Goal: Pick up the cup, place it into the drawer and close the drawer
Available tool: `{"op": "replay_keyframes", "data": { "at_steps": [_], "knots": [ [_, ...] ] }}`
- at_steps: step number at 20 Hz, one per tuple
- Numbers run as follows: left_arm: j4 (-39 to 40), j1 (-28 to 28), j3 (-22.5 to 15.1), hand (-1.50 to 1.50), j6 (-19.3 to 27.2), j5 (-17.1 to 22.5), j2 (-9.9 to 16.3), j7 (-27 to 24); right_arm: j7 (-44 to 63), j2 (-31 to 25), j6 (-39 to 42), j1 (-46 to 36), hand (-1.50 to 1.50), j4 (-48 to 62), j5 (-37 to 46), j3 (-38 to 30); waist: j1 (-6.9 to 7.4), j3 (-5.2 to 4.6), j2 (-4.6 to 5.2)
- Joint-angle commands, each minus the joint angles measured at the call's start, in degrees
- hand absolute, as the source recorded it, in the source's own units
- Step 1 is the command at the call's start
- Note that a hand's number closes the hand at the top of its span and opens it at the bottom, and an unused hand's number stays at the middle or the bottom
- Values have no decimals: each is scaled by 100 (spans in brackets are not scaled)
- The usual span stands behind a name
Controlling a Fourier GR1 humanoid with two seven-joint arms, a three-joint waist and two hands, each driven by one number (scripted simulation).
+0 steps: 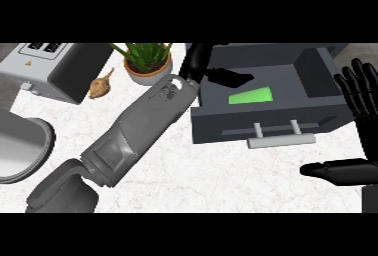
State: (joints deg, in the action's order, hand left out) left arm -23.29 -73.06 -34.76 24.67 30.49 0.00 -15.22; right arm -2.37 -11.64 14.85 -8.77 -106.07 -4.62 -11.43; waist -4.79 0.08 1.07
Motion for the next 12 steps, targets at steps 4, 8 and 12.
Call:
{"op": "replay_keyframes", "data": {
  "at_steps": [4, 8, 12],
  "knots": [
    [-441, 107, -198, -150, 460, 453, 0, -400, 217, 271, 236, 78, -150, -282, -618, 199, -139, -3, 5],
    [-808, 162, -125, -150, 517, 690, 0, -684, 273, 42, 697, 240, 150, -314, -1152, 63, 70, -4, -48],
    [-884, -49, 53, -150, 585, 747, 0, -649, 493, -218, 781, 292, 150, -643, -942, 135, 277, -9, -93]
  ]
}}
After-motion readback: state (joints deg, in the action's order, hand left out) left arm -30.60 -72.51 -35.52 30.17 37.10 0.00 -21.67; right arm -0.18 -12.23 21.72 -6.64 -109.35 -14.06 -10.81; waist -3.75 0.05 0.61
